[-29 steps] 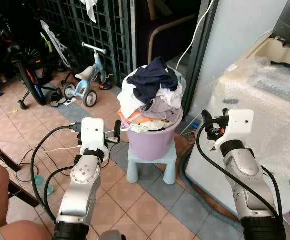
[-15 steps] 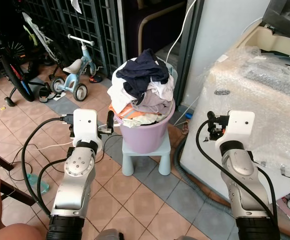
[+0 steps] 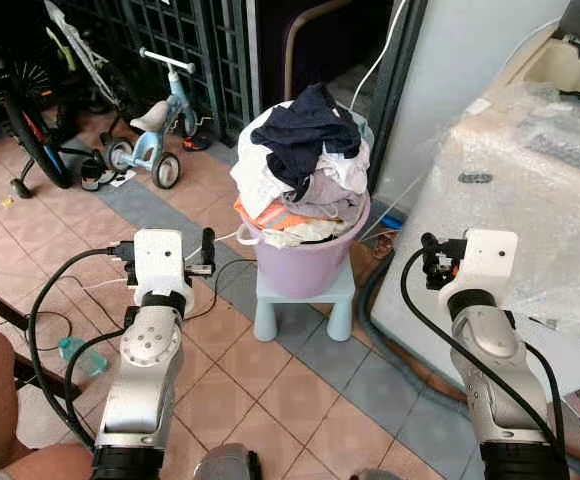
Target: Clothes washing
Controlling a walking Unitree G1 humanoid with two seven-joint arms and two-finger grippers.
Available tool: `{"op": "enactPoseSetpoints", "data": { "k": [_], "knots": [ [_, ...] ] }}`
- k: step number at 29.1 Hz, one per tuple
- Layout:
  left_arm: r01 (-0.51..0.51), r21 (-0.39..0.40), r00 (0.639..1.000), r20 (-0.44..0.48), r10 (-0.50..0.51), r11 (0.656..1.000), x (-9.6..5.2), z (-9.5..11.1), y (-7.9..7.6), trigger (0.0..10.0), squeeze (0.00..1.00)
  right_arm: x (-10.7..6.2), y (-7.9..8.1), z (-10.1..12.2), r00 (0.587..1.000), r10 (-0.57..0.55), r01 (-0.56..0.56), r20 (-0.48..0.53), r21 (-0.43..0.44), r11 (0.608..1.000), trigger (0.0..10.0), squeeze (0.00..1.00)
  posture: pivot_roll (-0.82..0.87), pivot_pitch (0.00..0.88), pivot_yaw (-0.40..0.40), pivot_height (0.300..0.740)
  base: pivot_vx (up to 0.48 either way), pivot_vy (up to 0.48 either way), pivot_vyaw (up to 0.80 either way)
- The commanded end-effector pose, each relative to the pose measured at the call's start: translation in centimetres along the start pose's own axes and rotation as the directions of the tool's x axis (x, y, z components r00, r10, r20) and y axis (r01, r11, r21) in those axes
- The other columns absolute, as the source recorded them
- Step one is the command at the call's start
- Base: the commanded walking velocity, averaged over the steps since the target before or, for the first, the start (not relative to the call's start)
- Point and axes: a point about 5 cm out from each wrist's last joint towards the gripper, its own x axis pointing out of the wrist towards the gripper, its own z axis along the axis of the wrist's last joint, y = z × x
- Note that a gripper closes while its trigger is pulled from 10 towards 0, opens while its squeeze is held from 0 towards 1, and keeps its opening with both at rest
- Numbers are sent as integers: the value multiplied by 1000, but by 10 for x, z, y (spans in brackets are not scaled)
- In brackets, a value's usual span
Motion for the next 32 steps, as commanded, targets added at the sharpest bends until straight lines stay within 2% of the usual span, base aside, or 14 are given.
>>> {"op": "enactPoseSetpoints", "data": {
  "k": [1,7,13,16,18,20,24,29,30,31,32],
  "knots": [
    [12,-10,1000,13,-12,1000,2,5,-7,10000,0,-2,-7,5,1000,-14,14,26,-12,1000,10000,0,17,102,30,740,0,0,0],
    [88,-52,996,9,-87,995,0,6,-12,10000,0,-1,-7,8,999,-13,14,40,-29,999,10000,0,15,102,32,740,0,0,0],
    [96,-59,995,20,-95,994,0,7,-13,10000,0,-2,-3,7,999,13,-11,43,-45,999,10000,0,18,101,29,740,0,0,0],
    [95,-62,995,21,-94,994,0,7,-13,10000,0,-1,-2,8,999,18,-16,46,-55,998,10000,0,18,102,28,740,244,0,0],
    [96,-66,995,22,-95,993,0,7,-14,10000,0,0,-2,10,998,17,-15,59,-44,999,10000,0,19,101,26,740,405,0,0],
    [95,-71,995,20,-94,993,0,7,-14,10000,0,2,-4,12,998,7,-8,62,10,1000,10000,0,19,99,24,740,368,0,0],
    [88,-74,996,14,-87,993,-2,6,-14,10000,0,3,-5,13,998,7,-8,62,13,1000,10000,0,19,100,22,740,443,0,0],
    [59,-113,997,-44,-64,992,-4,-2,-11,10000,0,3,-7,12,998,1,-1,59,13,1000,10000,0,17,102,20,740,458,0,0],
    [61,-113,997,-35,-65,992,-4,-1,-9,10000,0,3,0,10,998,47,-44,51,-70,997,10000,0,18,103,20,740,458,0,0],
    [72,-117,996,-37,-77,991,-4,-1,-9,10000,0,3,5,11,995,75,-68,62,-115,991,10000,0,18,103,19,740,458,0,0],
    [76,-116,996,-37,-80,990,-3,-1,-9,10000,0,3,8,11,995,85,-78,61,-114,990,10000,0,17,103,19,740,458,0,0]
  ]
}}
